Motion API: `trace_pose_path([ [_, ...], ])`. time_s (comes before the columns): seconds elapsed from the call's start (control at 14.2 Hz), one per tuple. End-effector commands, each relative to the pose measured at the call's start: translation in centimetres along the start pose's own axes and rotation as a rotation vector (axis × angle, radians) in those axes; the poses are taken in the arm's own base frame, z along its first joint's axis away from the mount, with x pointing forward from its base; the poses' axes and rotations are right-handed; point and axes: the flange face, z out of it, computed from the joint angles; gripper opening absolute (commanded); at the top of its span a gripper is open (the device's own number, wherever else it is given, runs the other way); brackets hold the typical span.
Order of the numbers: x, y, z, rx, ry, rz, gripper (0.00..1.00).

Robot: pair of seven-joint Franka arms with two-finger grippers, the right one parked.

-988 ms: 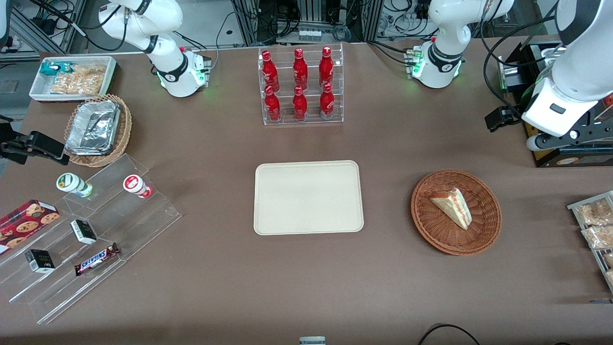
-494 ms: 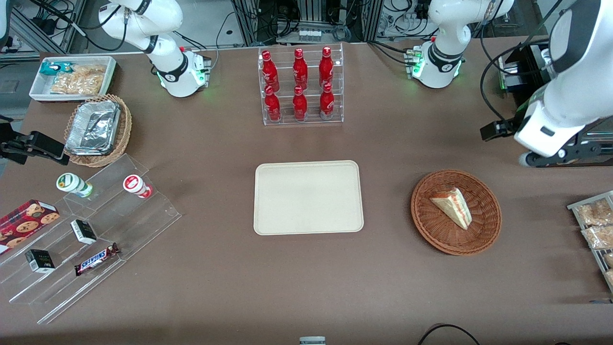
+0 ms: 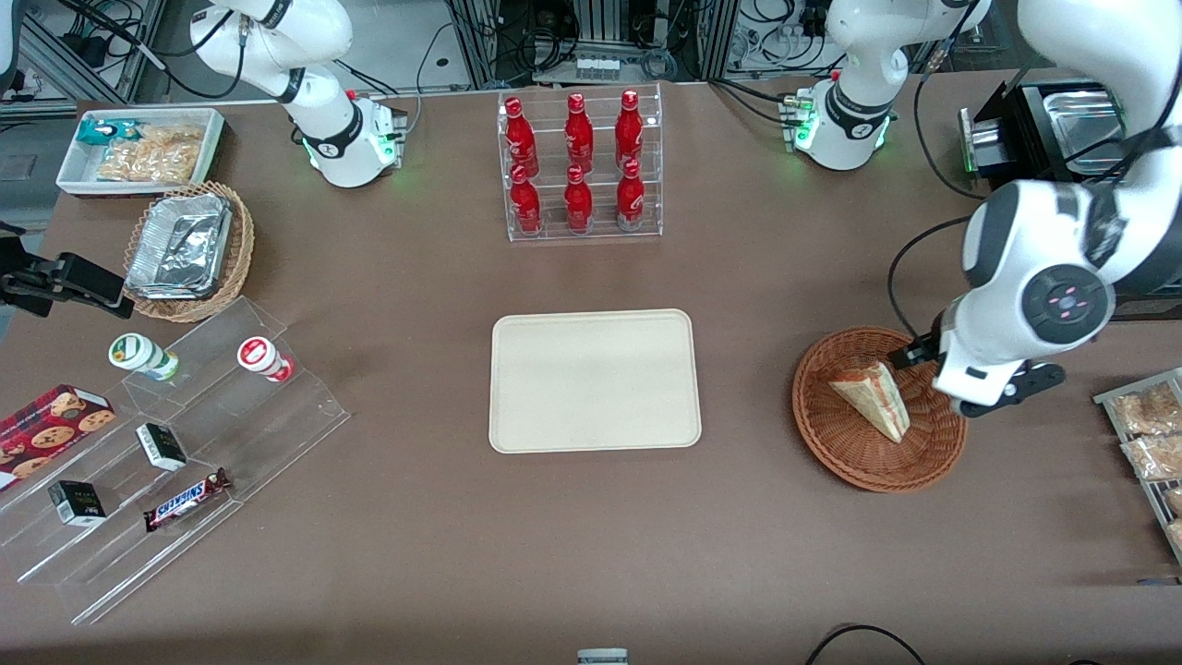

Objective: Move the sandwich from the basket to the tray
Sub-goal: 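Move the left gripper over the wrapped sandwich in the wicker basket, then lower the left gripper and close it on the sandwich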

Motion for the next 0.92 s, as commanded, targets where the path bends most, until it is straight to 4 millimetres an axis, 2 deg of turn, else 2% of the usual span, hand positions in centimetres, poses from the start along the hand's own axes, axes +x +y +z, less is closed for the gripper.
trace_pose_path([
  [0.0, 0.7, 1.4, 3.3, -0.017, 0.006, -0.089, 1.00],
  [0.28, 1.9, 3.0, 7.4, -0.063, -0.023, -0.106, 1.00],
  [0.56, 1.7, 4.2, 11.2, -0.125, 0.004, -0.107, 1.00],
  [0.64, 2.2, 3.7, 11.8, -0.133, 0.003, -0.120, 0.91],
  [0.71, 2.2, 3.7, 12.0, -0.133, 0.000, -0.125, 0.57],
  [0.78, 2.2, 3.6, 11.9, -0.129, -0.005, -0.128, 0.34],
  [0.85, 2.5, 3.5, 11.6, -0.130, -0.002, -0.128, 0.23],
])
